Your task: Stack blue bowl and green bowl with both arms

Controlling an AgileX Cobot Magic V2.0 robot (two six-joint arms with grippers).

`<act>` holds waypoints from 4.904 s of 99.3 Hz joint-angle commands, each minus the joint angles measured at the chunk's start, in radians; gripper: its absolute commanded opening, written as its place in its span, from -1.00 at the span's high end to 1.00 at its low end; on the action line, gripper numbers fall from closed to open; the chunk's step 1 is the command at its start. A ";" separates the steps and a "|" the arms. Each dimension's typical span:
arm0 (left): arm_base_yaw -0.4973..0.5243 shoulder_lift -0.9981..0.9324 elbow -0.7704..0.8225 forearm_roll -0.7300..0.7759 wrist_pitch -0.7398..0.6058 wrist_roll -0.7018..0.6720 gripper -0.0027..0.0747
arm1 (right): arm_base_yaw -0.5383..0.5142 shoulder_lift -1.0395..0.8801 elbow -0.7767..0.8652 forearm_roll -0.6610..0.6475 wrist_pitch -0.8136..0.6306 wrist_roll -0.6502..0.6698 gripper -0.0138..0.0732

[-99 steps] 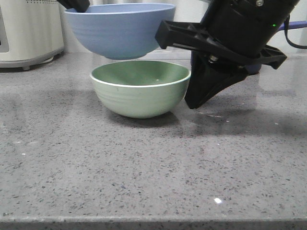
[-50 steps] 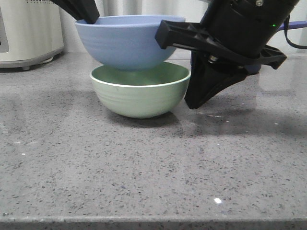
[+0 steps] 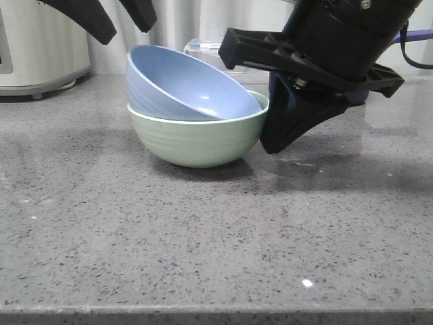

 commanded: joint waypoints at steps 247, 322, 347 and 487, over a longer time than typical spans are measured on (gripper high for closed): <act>0.211 -1.396 1.037 0.443 -0.427 -0.139 0.98 | -0.312 -1.070 0.592 -0.090 -0.181 -0.022 0.87; 0.227 -1.396 1.103 0.489 -0.439 -0.139 0.98 | -0.312 -1.070 0.592 -0.090 -0.181 -0.022 0.87; 0.332 -1.470 1.208 0.426 -0.582 -0.137 0.98 | -0.312 -1.070 0.592 -0.090 -0.181 -0.022 0.87; 0.501 -1.613 1.523 0.281 -0.927 0.052 0.98 | -0.312 -1.070 0.592 -0.090 -0.176 -0.022 0.87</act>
